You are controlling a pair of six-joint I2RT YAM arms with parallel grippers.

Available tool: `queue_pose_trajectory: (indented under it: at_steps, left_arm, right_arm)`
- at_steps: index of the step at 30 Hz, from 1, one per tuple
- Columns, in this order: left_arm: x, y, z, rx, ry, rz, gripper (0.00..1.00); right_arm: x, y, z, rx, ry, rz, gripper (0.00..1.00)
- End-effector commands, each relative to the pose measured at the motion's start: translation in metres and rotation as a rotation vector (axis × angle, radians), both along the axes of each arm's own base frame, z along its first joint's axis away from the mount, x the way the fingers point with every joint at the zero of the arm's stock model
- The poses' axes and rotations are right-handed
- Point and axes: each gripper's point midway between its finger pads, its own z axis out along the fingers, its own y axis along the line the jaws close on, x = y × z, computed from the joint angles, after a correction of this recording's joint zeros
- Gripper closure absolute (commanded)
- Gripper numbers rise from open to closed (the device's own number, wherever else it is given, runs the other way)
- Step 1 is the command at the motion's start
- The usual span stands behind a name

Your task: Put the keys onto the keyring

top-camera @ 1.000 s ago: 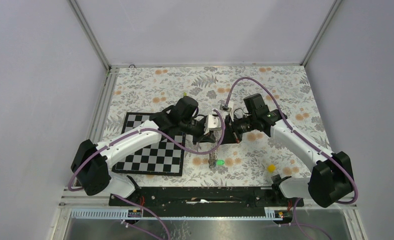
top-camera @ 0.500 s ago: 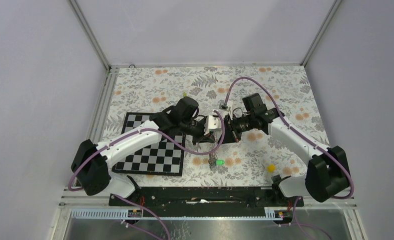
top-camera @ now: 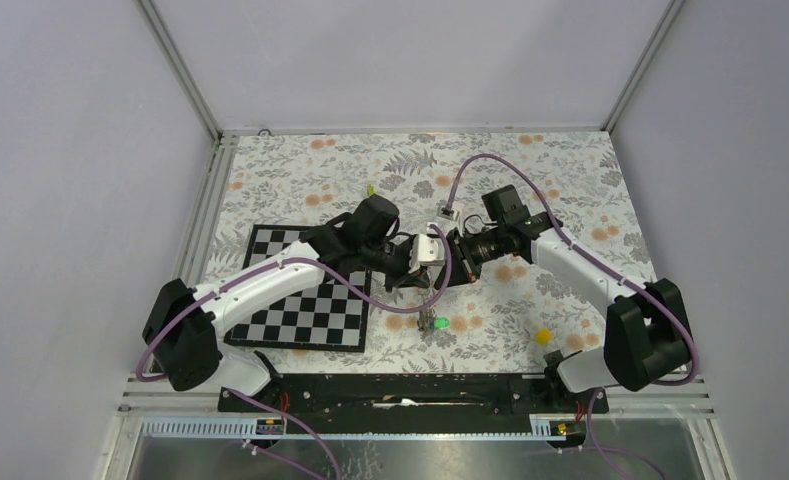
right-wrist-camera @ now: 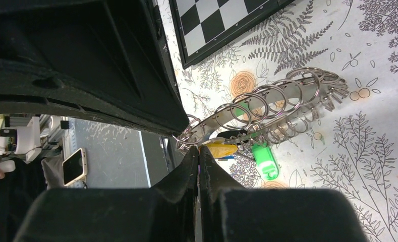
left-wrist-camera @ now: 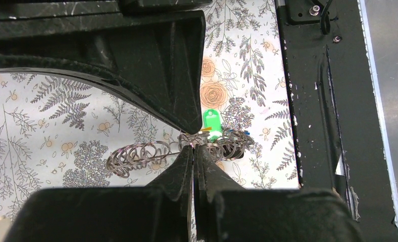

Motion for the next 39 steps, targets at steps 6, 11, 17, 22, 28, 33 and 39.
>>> queue_pose_trajectory:
  at_steps: [6,11,17,22,28,33,39]
  left_arm:
    - [-0.025,-0.011,0.039,-0.124,-0.019,-0.112,1.0]
    - [-0.027,-0.012,0.038,-0.122,-0.016,-0.12,1.0]
    - [-0.032,-0.013,0.033,-0.108,-0.01,-0.134,1.0]
    - [-0.036,-0.015,0.028,-0.092,-0.01,-0.15,1.0]
    - [-0.041,-0.016,0.025,-0.082,-0.012,-0.167,1.0]
    - [-0.044,-0.016,0.021,-0.072,-0.009,-0.179,1.0]
    - [-0.048,-0.017,0.019,-0.064,-0.008,-0.196,1.0]
  right_arm:
    - [0.026,-0.002,-0.001,-0.02,-0.024,-0.059,1.0]
    - [0.029,-0.001,-0.002,-0.023,-0.01,-0.067,1.0]
    - [0.031,-0.001,-0.005,-0.03,0.009,-0.076,1.0]
    - [0.034,-0.001,-0.006,-0.031,0.024,-0.084,1.0]
    - [0.036,-0.001,-0.008,-0.032,0.043,-0.088,1.0]
    - [0.036,0.0,-0.007,-0.03,0.051,-0.084,1.0]
    - [0.037,0.0,-0.007,-0.033,0.058,-0.086,1.0]
